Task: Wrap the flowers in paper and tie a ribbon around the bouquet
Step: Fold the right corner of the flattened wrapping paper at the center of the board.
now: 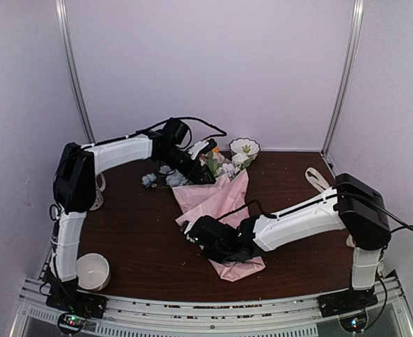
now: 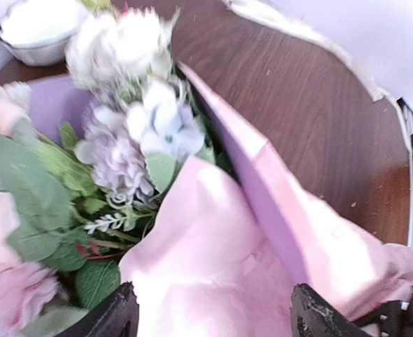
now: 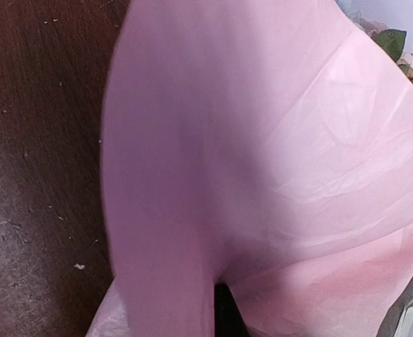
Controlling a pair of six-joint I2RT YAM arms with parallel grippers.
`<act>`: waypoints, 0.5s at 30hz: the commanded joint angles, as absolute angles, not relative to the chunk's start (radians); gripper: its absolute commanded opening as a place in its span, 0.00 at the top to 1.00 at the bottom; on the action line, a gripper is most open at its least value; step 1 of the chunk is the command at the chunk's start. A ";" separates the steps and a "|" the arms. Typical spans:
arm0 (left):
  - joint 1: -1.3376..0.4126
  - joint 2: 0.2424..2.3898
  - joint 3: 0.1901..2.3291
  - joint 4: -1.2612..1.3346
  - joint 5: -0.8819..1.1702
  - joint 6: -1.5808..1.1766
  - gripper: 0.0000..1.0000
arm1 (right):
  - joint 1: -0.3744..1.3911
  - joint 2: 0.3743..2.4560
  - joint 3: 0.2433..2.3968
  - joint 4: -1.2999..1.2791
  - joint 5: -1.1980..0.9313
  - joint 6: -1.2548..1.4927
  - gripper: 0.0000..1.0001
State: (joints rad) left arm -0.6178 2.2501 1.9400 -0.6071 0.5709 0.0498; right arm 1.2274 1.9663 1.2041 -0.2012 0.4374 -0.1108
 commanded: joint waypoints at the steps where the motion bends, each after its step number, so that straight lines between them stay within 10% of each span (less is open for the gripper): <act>1: -0.604 2.081 1.867 -0.633 0.644 0.049 0.22 | 1.235 1.992 1.226 -0.201 0.430 -0.118 1.00; 15: -0.584 1.930 1.392 -0.447 0.767 -0.139 0.36 | 1.235 1.984 1.225 -0.190 0.453 -0.150 1.00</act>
State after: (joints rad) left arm -0.5934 1.8874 1.4113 -0.5438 0.6827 -0.0750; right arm 1.2274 1.9751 1.2076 -0.1974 0.4465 -0.1322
